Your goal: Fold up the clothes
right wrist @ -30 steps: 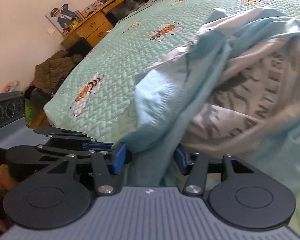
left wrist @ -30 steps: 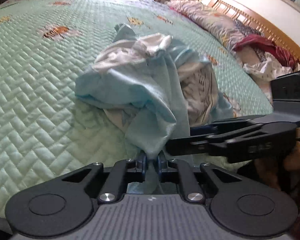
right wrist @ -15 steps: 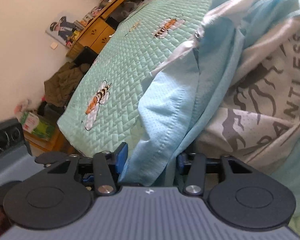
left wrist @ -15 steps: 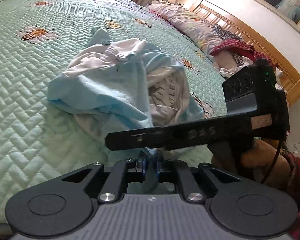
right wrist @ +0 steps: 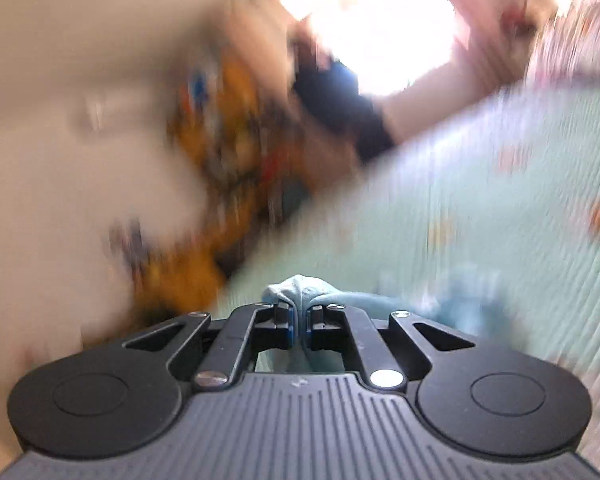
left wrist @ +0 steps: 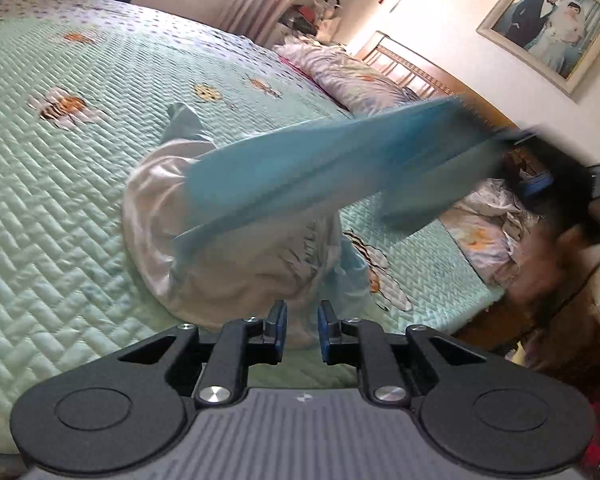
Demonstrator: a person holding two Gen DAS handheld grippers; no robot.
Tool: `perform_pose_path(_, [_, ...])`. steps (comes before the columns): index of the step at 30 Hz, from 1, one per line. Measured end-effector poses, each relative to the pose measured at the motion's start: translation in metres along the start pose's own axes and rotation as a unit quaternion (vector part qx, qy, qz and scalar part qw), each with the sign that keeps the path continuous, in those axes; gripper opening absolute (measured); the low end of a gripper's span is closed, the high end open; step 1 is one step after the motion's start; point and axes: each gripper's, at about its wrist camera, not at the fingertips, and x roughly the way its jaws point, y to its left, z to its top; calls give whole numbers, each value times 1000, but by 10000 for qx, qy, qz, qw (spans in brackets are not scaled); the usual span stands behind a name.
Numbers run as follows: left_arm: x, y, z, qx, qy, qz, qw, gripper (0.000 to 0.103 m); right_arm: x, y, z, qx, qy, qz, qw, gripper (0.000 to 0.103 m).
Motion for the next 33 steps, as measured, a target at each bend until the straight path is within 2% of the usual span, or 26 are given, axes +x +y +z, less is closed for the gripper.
perform_pose_path(3, [1, -1, 0, 11, 26, 141, 9999, 18, -65, 15, 58, -208, -1150, 174, 9930, 6])
perform_pose_path(6, [3, -4, -1, 28, 76, 166, 9998, 19, -119, 32, 98, -500, -1865, 326, 9806, 6])
perform_pose_path(10, [5, -11, -2, 187, 109, 154, 9996, 20, -152, 53, 129, -813, -2090, 369, 9738, 6])
perform_pose_path(15, [-5, -14, -3, 330, 0, 221, 9992, 23, -163, 80, 157, -940, -2106, 549, 9715, 7])
perform_pose_path(17, [-10, -11, -3, 298, -67, 223, 9993, 23, -164, 96, 170, -958, -2181, 752, 9683, 7])
perform_pose_path(24, [-18, 0, -3, 85, -250, 119, 9996, 23, -200, 162, 230, -1247, -2740, 1467, 9423, 7])
perform_pose_path(26, [-15, 4, -4, 53, -228, 61, 9997, 23, -191, 177, 243, -1341, -2634, 1423, 9447, 7])
perform_pose_path(28, [-11, 7, -5, 33, -198, 13, 9998, 23, -168, 189, 246, -1430, -2296, 1294, 9540, 7])
perform_pose_path(33, [-6, 19, -7, -68, -173, -76, 9998, 23, -66, 195, 227, -1379, -1317, 816, 9782, 7])
